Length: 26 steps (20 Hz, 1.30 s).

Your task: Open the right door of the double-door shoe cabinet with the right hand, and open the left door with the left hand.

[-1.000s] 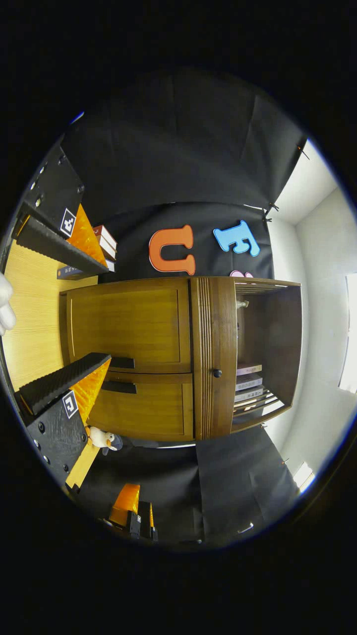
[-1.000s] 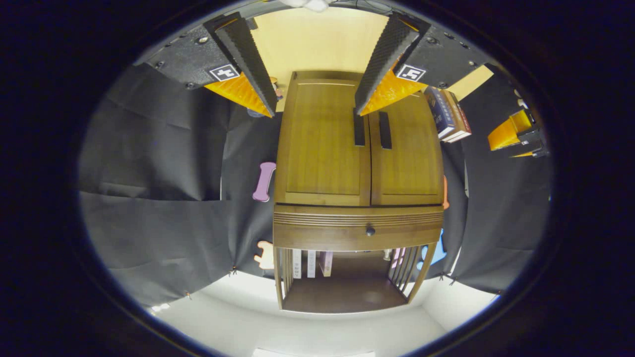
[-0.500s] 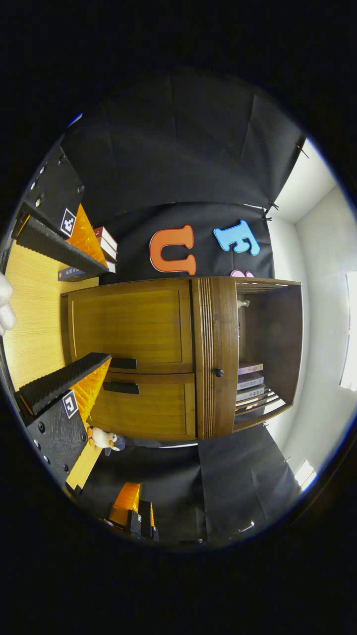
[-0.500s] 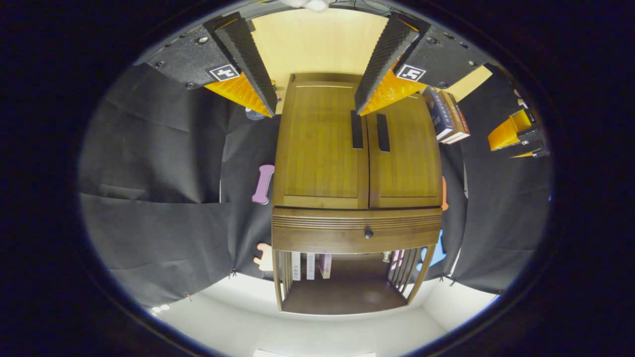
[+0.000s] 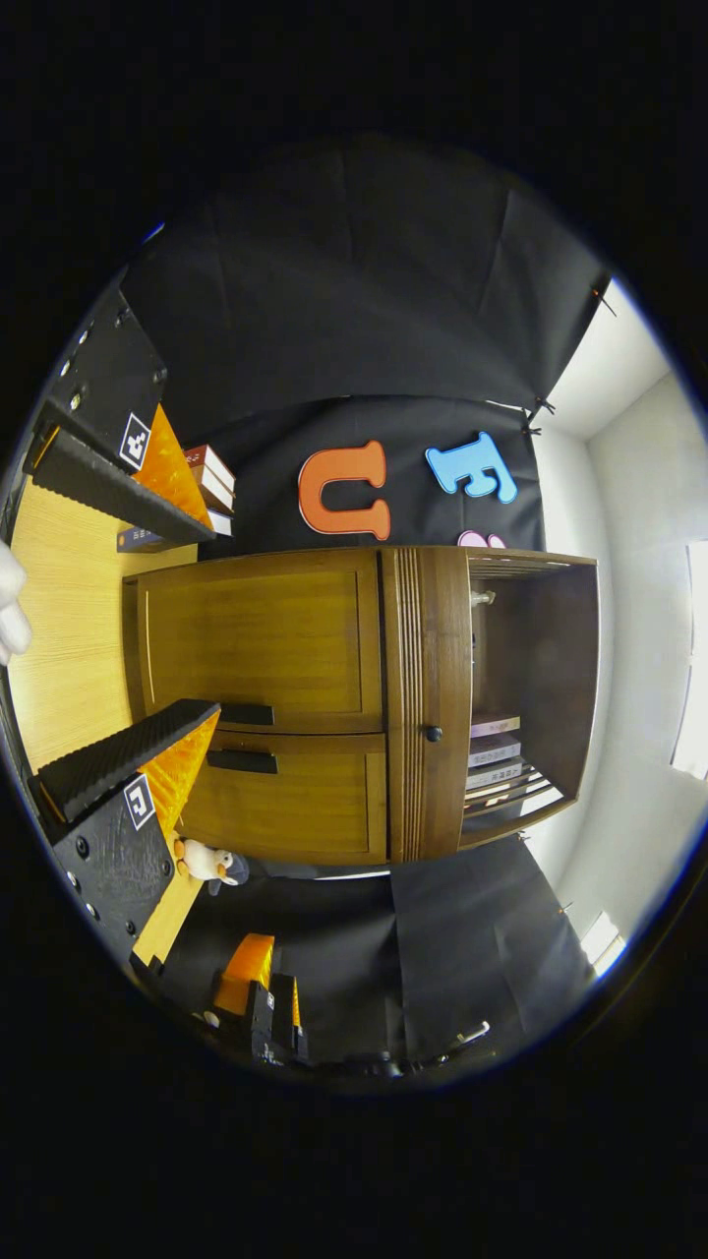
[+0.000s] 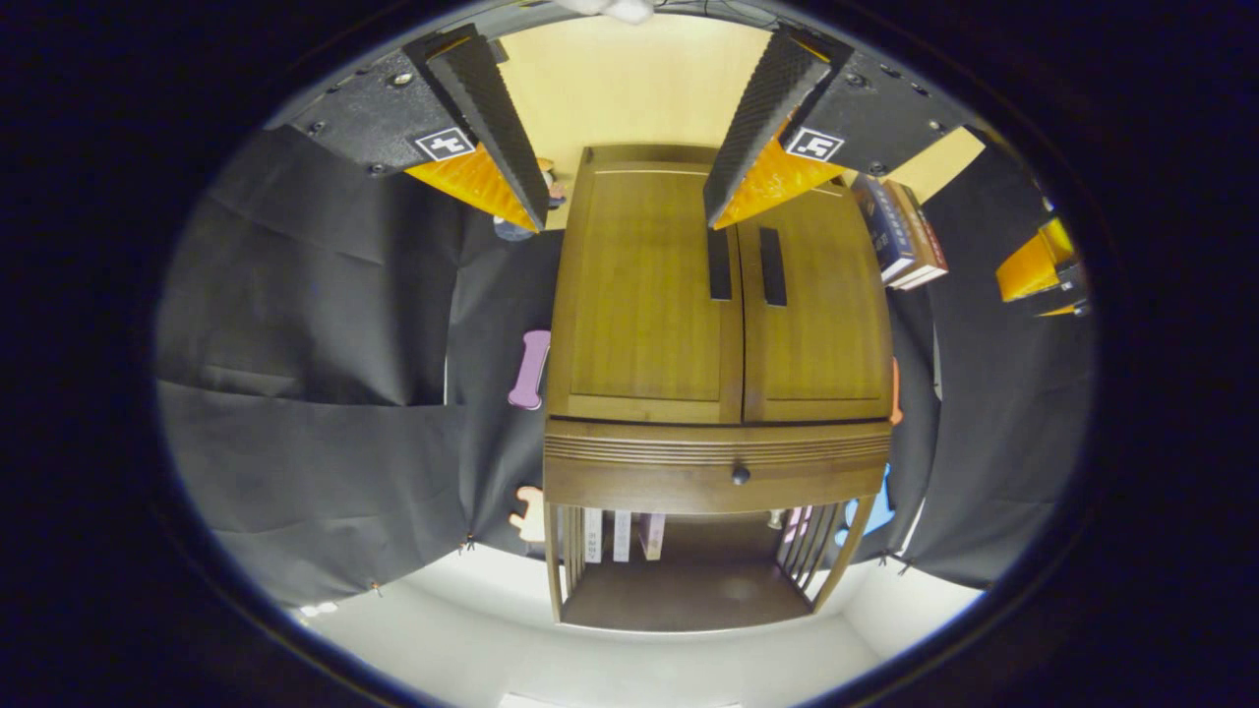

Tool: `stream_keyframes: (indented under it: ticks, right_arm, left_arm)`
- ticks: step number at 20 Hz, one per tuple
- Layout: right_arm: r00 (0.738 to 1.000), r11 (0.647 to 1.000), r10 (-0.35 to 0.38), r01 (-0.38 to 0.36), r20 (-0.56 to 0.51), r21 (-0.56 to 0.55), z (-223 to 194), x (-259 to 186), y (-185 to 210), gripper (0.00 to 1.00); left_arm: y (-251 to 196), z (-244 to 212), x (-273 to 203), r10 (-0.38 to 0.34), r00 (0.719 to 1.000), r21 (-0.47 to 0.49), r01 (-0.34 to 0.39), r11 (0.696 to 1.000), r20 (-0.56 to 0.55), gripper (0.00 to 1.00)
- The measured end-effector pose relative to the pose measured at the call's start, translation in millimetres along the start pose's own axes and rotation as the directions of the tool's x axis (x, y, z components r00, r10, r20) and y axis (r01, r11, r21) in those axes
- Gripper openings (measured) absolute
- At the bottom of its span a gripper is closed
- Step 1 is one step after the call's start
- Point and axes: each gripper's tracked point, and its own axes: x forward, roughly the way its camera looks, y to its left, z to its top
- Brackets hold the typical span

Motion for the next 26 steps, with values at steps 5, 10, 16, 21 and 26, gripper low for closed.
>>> stream_keyframes:
  ticks: [5, 10, 16, 21, 26]
  right_arm:
    - [0.999, 0.999, 0.037, -0.037, -0.005, -0.016, -8, 47, 23, 1.0]
    - [0.996, 0.995, 0.093, -0.093, -0.017, -0.023, -16, 116, 53, 1.0]
    - [0.976, 0.976, 0.215, -0.216, -0.042, -0.014, -18, 189, 102, 1.0]
    - [0.966, 0.971, 0.239, -0.239, -0.1, 0.007, -27, 246, 118, 0.95]
    - [0.961, 0.97, 0.242, -0.239, -0.131, 0.036, -31, 284, 125, 0.81]
  left_arm:
    - [-6, -1, -4, -0.009, 1.0, -0.004, 0.009, 1.0, -0.001, 0.96]
    - [-1, 4, -5, 0.024, 1.0, -0.01, -0.024, 1.0, 0.003, 0.96]
    - [20, 1, -5, 0.158, 0.987, -0.026, -0.158, 0.987, -0.021, 0.96]
    - [30, 1, -2, 0.258, 0.966, -0.037, -0.259, 0.965, -0.029, 0.96]
    - [29, 2, 2, 0.295, 0.955, -0.052, -0.297, 0.954, -0.038, 0.96]
